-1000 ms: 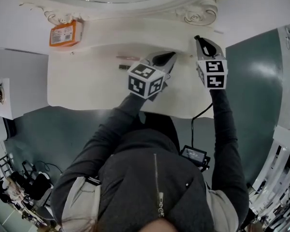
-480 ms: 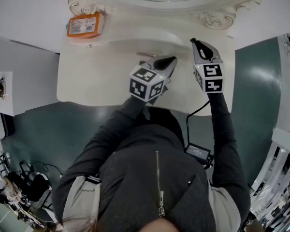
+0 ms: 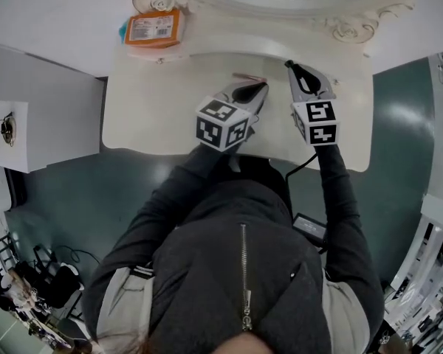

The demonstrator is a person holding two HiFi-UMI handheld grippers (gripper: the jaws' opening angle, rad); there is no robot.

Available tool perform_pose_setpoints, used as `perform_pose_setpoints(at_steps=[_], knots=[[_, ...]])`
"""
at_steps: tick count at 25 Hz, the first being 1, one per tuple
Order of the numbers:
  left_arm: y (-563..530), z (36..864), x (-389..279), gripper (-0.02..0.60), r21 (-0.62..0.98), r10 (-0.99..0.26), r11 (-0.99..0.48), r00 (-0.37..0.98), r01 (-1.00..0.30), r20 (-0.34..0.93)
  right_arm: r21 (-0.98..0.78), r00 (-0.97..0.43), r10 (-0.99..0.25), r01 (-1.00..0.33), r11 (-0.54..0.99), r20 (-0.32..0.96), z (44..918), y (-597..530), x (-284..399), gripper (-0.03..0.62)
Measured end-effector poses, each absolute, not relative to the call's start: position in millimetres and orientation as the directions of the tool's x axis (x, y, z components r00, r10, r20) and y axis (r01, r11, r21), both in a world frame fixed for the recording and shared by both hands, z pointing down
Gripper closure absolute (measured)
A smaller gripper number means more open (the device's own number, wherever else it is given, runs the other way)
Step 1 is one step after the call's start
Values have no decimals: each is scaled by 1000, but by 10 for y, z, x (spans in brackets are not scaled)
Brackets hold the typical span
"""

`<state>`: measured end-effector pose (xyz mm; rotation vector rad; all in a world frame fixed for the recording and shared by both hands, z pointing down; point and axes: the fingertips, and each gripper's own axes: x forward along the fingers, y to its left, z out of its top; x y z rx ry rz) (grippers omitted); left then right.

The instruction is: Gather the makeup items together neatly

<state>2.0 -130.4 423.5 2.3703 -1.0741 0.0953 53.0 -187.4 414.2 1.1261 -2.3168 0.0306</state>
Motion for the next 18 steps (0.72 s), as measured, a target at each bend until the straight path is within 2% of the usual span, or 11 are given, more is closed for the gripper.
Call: perform_pose_setpoints(at_steps=[18], knots=[[-882, 4622, -658, 571, 417, -662, -533, 670, -736, 337, 155, -514, -658, -711, 686, 550, 4713, -1074, -165, 559]])
